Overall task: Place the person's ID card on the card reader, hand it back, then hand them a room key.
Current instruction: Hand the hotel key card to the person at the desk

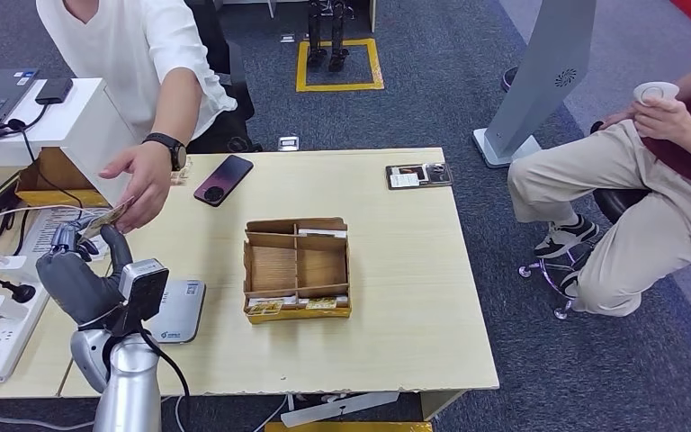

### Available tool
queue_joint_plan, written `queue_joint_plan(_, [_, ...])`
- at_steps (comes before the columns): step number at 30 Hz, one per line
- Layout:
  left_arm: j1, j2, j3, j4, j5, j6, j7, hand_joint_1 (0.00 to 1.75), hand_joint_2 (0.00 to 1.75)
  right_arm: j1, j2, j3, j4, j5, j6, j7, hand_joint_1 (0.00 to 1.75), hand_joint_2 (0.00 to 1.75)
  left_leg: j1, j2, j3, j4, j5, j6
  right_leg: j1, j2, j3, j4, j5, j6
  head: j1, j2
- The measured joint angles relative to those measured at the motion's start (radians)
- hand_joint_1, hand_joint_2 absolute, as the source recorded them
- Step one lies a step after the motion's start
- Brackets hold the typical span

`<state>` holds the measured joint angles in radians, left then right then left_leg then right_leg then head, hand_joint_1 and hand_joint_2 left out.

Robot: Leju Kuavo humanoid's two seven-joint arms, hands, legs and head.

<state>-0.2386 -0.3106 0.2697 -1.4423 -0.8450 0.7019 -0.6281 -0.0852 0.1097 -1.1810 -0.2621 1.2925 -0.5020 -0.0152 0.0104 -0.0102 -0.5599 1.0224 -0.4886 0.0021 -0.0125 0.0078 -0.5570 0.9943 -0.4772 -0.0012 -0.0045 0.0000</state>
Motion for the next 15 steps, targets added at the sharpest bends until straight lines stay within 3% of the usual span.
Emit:
queue_joint_plan(13, [-0.034, -0.008, -0.015, 0.017, -0.005, 0.000, 0.028, 1.74, 1.75, -0.001, 0.000, 0.017, 0.005, 0.010, -0.004, 0.006, 0.00, 0.00, 0.000, 0.001, -0.001, 0.000, 0.000, 0.000, 0.000, 0.001, -0.001, 0.000, 0.000, 0.000, 0.000, 0.000])
queue_joint_plan(14, [-0.035, -0.008, -0.017, 0.018, -0.005, 0.000, 0.028, 1.70, 1.75, -0.001, 0.000, 0.018, 0.006, 0.010, -0.004, 0.006, 0.00, 0.00, 0.000, 0.001, -0.001, 0.000, 0.000, 0.000, 0.000, 0.001, -0.001, 0.000, 0.000, 0.000, 0.000, 0.000])
queue_joint_plan(15, [-0.036, -0.008, -0.019, 0.020, -0.005, 0.000, 0.028, 1.31, 1.75, -0.001, 0.000, 0.018, 0.006, 0.011, -0.004, 0.006, 0.00, 0.00, 0.000, 0.001, -0.001, 0.000, 0.000, 0.000, 0.000, 0.001, -0.001, 0.000, 0.000, 0.000, 0.000, 0.000])
